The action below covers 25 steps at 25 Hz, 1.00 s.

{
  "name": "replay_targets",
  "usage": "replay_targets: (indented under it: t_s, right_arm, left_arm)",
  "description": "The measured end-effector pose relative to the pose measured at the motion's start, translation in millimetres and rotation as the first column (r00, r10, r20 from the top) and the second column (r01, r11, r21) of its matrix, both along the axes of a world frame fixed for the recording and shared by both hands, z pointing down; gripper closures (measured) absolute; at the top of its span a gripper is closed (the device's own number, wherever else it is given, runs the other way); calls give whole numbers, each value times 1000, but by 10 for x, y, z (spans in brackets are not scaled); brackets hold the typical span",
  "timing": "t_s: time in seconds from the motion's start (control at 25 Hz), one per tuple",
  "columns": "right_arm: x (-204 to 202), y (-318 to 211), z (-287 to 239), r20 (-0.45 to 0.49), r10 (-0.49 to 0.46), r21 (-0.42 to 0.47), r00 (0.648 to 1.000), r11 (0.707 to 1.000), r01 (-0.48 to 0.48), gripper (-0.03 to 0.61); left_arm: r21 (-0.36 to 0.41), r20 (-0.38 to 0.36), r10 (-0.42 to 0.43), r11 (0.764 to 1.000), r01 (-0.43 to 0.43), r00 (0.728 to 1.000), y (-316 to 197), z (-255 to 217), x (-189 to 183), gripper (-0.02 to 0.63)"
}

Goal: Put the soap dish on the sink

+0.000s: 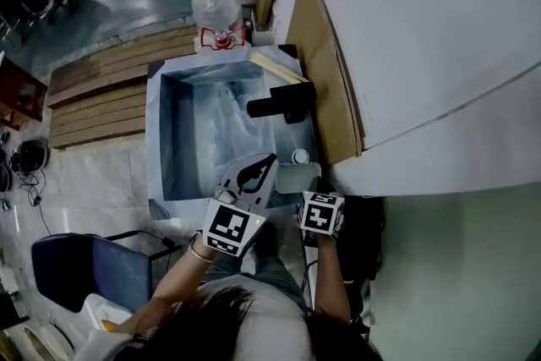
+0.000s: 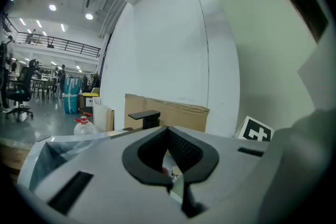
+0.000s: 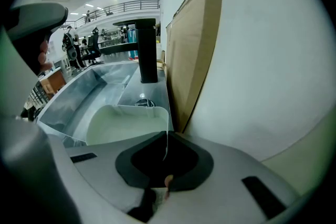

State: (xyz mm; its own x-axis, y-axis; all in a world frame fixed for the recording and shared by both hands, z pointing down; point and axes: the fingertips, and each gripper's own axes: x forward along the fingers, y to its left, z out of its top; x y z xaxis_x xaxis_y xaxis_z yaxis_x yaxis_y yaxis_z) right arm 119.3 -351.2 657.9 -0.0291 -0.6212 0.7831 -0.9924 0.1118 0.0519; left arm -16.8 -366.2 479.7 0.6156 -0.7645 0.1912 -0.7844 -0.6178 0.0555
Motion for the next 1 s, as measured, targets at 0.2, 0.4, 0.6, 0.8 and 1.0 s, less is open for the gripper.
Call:
replay_targets:
  t_s: [0.2,0.4,0.6,0.8,1.0]
  right_arm:
    - [4,-21,-2,-2,-6,-4,1000,1000,6,549]
    - [-11,-21,-11,12,-17,-4,1000,1000,17,548]
    - [-14,0,-6,22,-38,10,999,999,38,548]
    - [7,-18,-111,10,-56,53,998,997,55,545]
    - [5,31,-187,-1,-93,73,996,993,93,540]
  left_arm:
    - [2,4,-6,1000,6,1000,-5,-5,15,606]
    - [6,6,-16,1000,16,1000,4,-10,24,606]
    - [16,9,-34,999,34,999,22,-42,27,606]
    - [18,19,-51,999,51,999,58,-53,26,606]
    - [23,18,-81,996,81,997,126,-94,2,606]
